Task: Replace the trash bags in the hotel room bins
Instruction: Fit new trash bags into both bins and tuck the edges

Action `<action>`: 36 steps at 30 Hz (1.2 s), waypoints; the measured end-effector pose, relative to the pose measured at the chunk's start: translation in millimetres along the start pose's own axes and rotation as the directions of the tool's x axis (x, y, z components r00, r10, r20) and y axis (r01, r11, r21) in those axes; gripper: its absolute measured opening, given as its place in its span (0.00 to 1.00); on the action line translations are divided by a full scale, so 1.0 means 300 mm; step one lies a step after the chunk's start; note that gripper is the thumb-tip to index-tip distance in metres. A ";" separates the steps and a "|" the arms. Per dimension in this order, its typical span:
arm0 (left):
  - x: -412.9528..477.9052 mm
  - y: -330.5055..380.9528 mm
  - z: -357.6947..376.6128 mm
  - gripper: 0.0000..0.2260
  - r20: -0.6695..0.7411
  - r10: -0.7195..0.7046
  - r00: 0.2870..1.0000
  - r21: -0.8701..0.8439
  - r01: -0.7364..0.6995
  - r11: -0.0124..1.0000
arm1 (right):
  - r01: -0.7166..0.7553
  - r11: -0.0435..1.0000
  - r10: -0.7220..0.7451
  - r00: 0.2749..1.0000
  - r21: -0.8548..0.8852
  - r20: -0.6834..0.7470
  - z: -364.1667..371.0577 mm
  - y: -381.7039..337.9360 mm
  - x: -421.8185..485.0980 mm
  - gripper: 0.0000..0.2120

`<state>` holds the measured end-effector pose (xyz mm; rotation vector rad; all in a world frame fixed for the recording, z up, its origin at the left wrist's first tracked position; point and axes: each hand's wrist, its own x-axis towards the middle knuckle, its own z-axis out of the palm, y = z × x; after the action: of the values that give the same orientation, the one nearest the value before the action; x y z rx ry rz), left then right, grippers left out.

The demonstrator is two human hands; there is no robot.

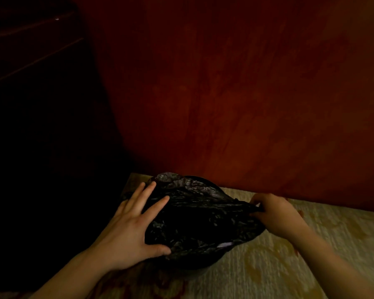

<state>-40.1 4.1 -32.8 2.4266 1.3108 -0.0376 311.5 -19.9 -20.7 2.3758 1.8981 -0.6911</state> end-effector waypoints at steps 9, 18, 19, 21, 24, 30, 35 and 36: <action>0.021 0.012 -0.022 0.43 -0.057 0.054 0.997 -0.156 -0.063 0.986 | 0.528 0.848 -0.481 0.807 0.052 -0.344 -0.030 -0.045 -0.137 0.30; 0.072 0.037 0.006 0.35 -0.084 -0.057 0.995 -0.042 0.054 0.998 | 0.829 0.530 -0.845 0.533 -0.177 -0.037 0.080 -0.168 -0.229 0.04; 0.077 0.038 0.006 0.36 -0.075 -0.068 0.995 -0.071 0.063 0.995 | 0.841 0.509 -0.854 0.519 -0.186 0.010 0.087 -0.164 -0.236 0.06; 0.080 0.042 0.011 0.35 -0.060 -0.082 0.995 -0.121 0.074 0.990 | 0.812 0.562 -0.801 0.581 -0.157 0.141 0.116 -0.151 -0.255 0.06; 0.080 0.045 0.029 0.34 -0.049 -0.086 0.995 -0.152 0.078 0.985 | 0.799 0.523 -0.752 0.597 -0.296 0.281 0.176 -0.116 -0.244 0.05; 0.066 0.043 0.009 0.31 -0.200 -0.106 0.974 -0.218 0.061 0.974 | 0.704 0.707 -0.707 0.706 0.073 0.044 0.076 -0.073 -0.248 0.10; 0.004 0.095 -0.046 0.16 -0.529 0.148 0.836 0.093 -0.116 0.989 | 0.560 0.826 -0.455 0.724 0.057 -0.519 0.040 -0.017 -0.182 0.08; -0.003 0.106 -0.037 0.16 -0.482 0.214 0.850 0.154 -0.159 0.975 | 0.547 0.835 -0.449 0.739 0.059 -0.503 0.039 -0.011 -0.164 0.10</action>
<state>-16.5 -8.6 -12.4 2.7591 1.2803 0.6267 296.8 -67.7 -13.1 2.2953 2.8782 -0.3320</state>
